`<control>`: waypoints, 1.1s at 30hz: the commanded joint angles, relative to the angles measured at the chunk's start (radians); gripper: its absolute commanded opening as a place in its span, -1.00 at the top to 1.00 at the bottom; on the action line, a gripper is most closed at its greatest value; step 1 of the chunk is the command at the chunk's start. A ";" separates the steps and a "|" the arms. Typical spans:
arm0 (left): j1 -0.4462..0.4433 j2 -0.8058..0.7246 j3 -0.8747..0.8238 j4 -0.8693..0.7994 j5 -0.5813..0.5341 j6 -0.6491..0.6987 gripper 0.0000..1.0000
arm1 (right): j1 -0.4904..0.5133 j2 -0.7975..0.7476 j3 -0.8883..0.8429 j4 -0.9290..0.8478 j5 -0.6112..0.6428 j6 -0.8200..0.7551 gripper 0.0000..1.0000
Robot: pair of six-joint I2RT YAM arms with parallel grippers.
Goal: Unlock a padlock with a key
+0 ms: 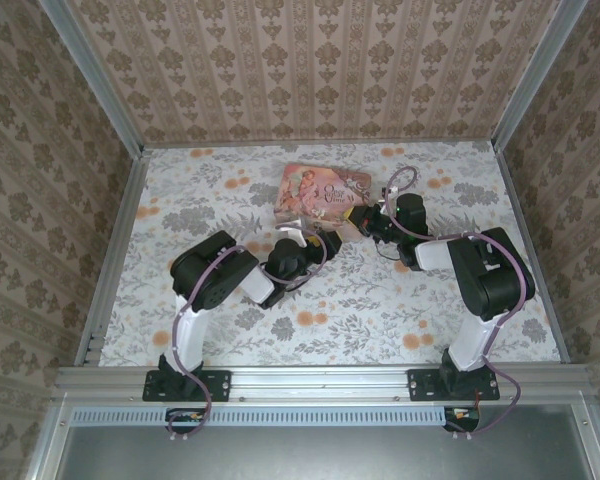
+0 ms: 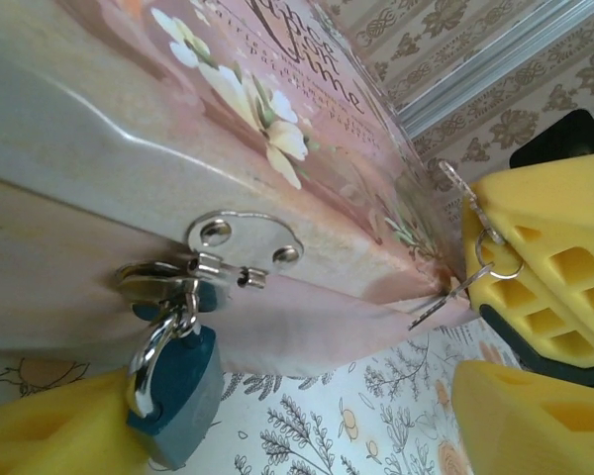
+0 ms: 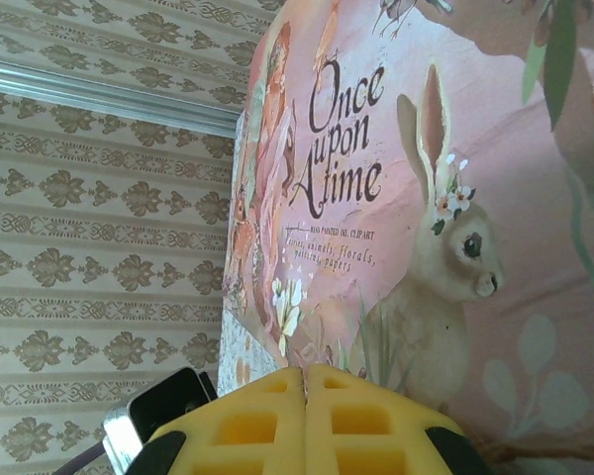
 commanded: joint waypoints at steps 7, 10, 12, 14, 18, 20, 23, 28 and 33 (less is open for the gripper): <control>0.020 0.019 -0.014 0.027 -0.012 -0.010 -0.31 | 0.000 0.054 -0.016 -0.086 0.006 0.006 1.00; 0.027 0.017 -0.018 0.027 -0.010 -0.008 -0.22 | -0.001 0.057 -0.015 -0.085 0.008 0.005 1.00; 0.030 0.018 -0.018 0.027 -0.007 -0.007 -0.16 | -0.002 0.059 -0.017 -0.082 0.008 0.007 1.00; 0.033 0.020 -0.020 0.027 -0.003 -0.008 -0.13 | -0.001 0.063 -0.017 -0.080 0.007 0.008 1.00; 0.037 0.027 -0.016 0.026 0.003 -0.010 -0.06 | -0.001 0.064 -0.018 -0.077 0.009 0.010 1.00; 0.038 0.029 -0.015 0.026 0.007 -0.010 -0.01 | -0.001 0.063 -0.019 -0.077 0.008 0.009 1.00; 0.038 0.033 -0.015 0.026 0.010 -0.009 0.08 | 0.000 0.063 -0.018 -0.078 0.009 0.010 1.00; 0.042 0.035 -0.016 0.025 0.020 -0.012 0.17 | -0.001 0.065 -0.017 -0.078 0.009 0.010 1.00; 0.047 0.037 -0.017 0.023 0.028 -0.013 0.25 | -0.001 0.067 -0.015 -0.076 0.007 0.011 1.00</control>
